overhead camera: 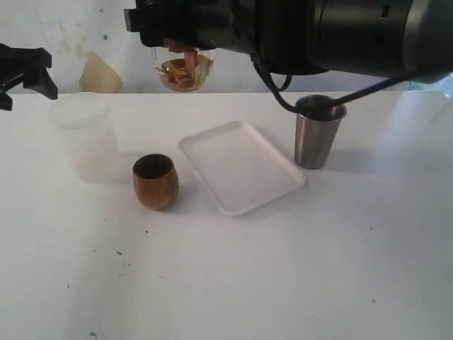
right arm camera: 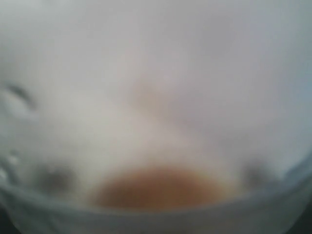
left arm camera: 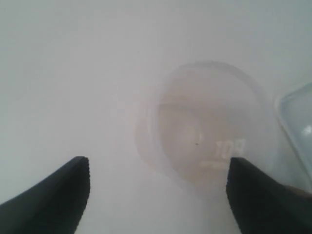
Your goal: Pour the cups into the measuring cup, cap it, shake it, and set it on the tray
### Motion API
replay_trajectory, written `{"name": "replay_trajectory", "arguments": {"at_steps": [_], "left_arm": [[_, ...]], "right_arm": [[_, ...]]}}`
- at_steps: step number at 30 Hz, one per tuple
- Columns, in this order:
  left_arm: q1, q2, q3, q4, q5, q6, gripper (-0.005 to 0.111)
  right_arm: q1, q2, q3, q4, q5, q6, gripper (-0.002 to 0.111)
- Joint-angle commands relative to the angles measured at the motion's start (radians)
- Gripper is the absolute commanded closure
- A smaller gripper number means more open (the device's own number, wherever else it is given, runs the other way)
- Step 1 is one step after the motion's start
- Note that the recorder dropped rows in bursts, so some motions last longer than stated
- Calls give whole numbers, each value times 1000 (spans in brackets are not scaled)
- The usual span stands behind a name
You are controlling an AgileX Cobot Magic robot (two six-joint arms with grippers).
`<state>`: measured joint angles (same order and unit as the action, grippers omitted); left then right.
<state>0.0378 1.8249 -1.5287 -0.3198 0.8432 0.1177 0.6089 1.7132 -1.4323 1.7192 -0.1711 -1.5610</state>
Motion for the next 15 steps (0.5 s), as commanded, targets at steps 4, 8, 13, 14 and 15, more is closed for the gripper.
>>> {"name": "replay_trajectory", "arguments": {"at_steps": [4, 8, 13, 14, 15], "left_arm": [[-17, 173, -109, 45, -60, -12, 33], [-50, 233, -122, 43, -141, -6, 33], [-90, 294, -143, 81, -155, -12, 41], [-96, 303, -147, 100, -146, -23, 47], [-101, 310, -155, 127, -126, -33, 57]], "right_arm": [[-4, -26, -9, -23, 12, -31, 108], [-4, -26, -9, -23, 11, -34, 108], [-4, -26, -9, -23, 8, -44, 108], [-4, -26, -9, -23, 8, -50, 108], [-4, -26, -9, -23, 8, -55, 108]]}}
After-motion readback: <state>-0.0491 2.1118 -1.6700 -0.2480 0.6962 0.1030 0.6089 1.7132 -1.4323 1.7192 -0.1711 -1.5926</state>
